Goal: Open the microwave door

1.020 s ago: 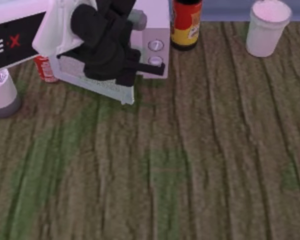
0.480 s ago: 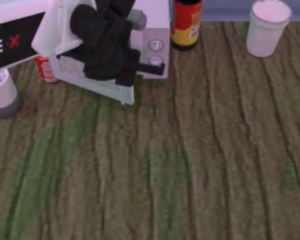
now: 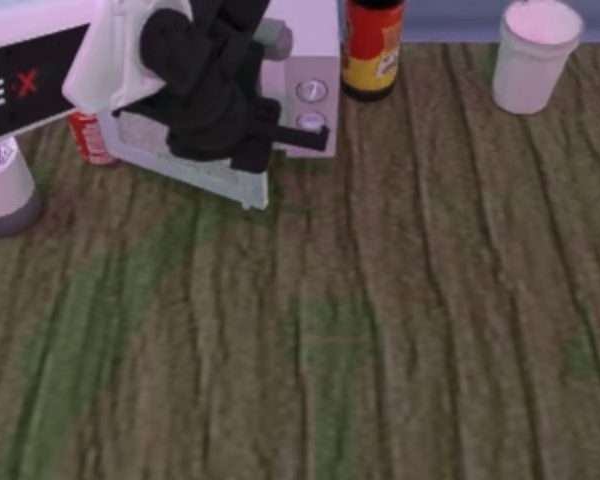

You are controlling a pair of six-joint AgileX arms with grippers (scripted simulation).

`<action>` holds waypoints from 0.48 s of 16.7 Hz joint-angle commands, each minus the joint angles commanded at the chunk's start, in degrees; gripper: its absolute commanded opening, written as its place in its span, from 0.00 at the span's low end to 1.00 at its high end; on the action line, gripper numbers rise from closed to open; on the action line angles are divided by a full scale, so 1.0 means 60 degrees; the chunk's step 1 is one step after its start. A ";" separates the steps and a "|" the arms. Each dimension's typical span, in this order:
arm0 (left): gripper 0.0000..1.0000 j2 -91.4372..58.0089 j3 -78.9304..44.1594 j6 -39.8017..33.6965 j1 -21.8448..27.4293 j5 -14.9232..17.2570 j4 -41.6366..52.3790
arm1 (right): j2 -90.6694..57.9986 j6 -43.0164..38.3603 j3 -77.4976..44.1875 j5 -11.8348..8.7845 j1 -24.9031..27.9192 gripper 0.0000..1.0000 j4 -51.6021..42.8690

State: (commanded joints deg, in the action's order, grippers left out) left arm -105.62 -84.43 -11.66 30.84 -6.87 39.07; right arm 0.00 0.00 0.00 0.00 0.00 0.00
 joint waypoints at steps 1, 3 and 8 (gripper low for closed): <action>0.00 0.0000 0.0000 0.0000 0.0000 0.0000 0.0000 | 0.0000 0.0000 0.0000 0.0000 0.0000 1.00 0.0000; 0.00 0.0000 0.0000 0.0000 0.0000 0.0000 0.0000 | 0.0000 0.0000 0.0000 0.0000 0.0000 1.00 0.0000; 0.00 -0.0006 0.0048 -0.0010 0.0038 0.0069 -0.0015 | 0.0000 0.0000 0.0000 0.0000 0.0000 1.00 0.0000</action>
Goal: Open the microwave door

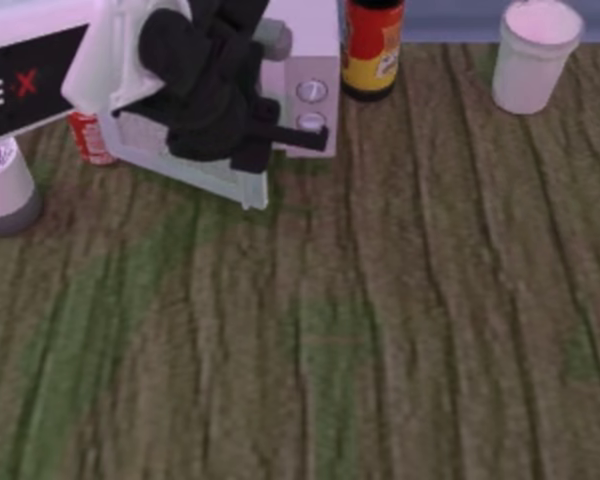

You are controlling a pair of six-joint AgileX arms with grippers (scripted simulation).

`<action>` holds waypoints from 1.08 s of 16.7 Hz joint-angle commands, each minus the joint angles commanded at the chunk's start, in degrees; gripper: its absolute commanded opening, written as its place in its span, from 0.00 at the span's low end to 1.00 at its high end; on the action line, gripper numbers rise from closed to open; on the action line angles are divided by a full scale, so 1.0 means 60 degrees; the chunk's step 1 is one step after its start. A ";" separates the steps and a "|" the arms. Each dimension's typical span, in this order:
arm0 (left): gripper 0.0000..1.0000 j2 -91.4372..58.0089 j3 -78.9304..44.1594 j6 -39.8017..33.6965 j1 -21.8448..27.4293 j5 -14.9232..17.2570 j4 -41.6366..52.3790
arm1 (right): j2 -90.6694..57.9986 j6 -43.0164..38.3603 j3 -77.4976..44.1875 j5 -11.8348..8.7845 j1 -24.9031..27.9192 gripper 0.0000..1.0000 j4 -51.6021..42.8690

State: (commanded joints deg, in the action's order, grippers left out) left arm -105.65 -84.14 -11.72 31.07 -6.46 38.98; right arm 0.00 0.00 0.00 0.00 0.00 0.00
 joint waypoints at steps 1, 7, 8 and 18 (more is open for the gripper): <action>0.00 0.0085 0.0059 0.0090 -0.0035 0.0049 -0.0043 | 0.0000 0.0000 0.0000 0.0000 0.0000 1.00 0.0000; 0.00 0.0650 0.0853 0.1101 -0.0315 0.0550 -0.0214 | 0.0000 0.0000 0.0000 0.0000 0.0000 1.00 0.0000; 0.00 0.0744 0.0910 0.1198 -0.0349 0.0610 -0.0264 | 0.0000 0.0000 0.0000 0.0000 0.0000 1.00 0.0000; 0.00 0.0786 0.0934 0.1239 -0.0365 0.0637 -0.0287 | 0.0000 0.0000 0.0000 0.0000 0.0000 1.00 0.0000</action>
State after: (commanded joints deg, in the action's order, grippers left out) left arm -100.94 -78.54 -4.28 28.88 -2.64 37.26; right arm 0.00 0.00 0.00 0.00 0.00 0.00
